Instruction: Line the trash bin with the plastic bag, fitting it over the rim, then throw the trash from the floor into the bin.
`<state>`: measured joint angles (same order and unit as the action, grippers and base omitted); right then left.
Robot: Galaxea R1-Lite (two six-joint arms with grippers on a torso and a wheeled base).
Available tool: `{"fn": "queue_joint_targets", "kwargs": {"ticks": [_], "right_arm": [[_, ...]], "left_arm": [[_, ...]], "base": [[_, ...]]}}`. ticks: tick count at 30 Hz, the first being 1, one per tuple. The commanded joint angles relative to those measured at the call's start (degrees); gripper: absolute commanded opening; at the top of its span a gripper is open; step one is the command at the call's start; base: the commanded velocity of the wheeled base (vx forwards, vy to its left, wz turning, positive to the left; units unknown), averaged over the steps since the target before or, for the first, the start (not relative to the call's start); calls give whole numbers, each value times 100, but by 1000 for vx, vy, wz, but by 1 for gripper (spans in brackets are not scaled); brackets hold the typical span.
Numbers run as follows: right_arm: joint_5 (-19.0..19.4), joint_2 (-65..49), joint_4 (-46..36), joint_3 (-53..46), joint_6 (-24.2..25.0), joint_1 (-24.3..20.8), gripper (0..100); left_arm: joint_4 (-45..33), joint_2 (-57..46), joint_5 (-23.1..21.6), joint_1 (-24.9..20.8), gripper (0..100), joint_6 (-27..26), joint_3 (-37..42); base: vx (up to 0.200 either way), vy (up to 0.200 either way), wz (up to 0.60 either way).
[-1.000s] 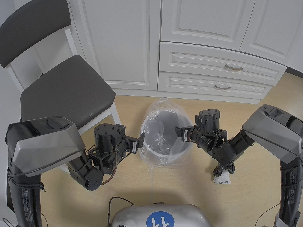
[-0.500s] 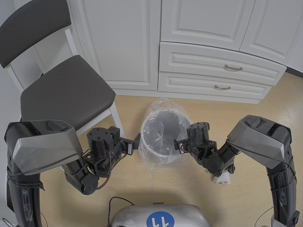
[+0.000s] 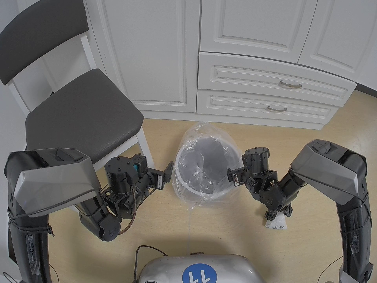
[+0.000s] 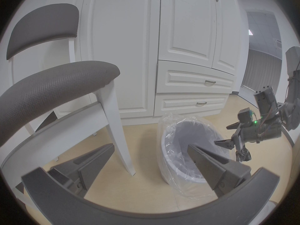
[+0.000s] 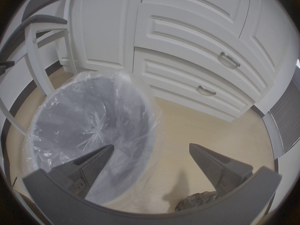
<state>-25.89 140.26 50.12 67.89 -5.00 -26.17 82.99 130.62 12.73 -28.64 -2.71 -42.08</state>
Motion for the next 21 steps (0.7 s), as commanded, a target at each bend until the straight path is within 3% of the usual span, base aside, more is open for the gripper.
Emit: {"fn": "queue_joint_targets", "kwargs": {"ticks": [1, 14, 16, 21], "right_arm": [[-3, -377, 7, -188, -54, 112, 100], [76, -878, -11, -751, -458, 455, 100], [155, -843, -11, -830, -722, 578, 100], [322, -650, -72, -777, -792, 622, 100]], "left_arm": [[6, -10, 11, 69, 100, -2, -2], [50, -134, 2, 157, 100, 7, 33], [50, -134, 2, 157, 100, 7, 42], [50, -125, 2, 157, 100, 7, 51]], "base": [[0, 0, 0], [0, 0, 0], [0, 0, 0], [0, 0, 0]]}}
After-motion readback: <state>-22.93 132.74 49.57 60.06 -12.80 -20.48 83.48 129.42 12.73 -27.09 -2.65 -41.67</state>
